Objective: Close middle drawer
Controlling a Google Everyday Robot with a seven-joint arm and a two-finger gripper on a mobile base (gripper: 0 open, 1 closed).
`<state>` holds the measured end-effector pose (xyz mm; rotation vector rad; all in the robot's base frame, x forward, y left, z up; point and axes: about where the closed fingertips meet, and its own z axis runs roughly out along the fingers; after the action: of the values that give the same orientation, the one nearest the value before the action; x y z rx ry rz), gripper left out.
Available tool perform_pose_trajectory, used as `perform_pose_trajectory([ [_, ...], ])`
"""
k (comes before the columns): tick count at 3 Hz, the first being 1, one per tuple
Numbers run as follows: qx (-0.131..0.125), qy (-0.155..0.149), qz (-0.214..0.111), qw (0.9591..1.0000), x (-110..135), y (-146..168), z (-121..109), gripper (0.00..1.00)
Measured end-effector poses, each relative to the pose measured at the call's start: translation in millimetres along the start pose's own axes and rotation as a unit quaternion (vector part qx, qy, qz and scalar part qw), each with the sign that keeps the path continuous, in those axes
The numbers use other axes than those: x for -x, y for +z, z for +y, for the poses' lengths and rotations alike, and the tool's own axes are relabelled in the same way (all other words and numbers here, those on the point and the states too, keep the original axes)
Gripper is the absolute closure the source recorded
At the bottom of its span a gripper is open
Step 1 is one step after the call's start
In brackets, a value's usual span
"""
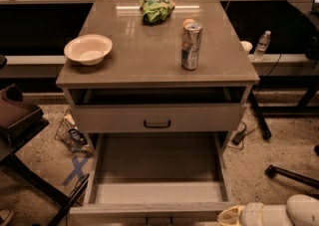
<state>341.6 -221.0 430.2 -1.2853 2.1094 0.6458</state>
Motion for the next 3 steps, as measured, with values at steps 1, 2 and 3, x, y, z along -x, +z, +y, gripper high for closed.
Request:
perform_pose_trajectory([
  [1,0.010,-0.023,-0.010,0.9996,3,16,-8,1.00],
  [2,0.014,-0.045,-0.015,0.9988,18,28,-23,1.00],
  [3,0.020,-0.066,-0.018,0.9975,43,44,-42,1.00],
])
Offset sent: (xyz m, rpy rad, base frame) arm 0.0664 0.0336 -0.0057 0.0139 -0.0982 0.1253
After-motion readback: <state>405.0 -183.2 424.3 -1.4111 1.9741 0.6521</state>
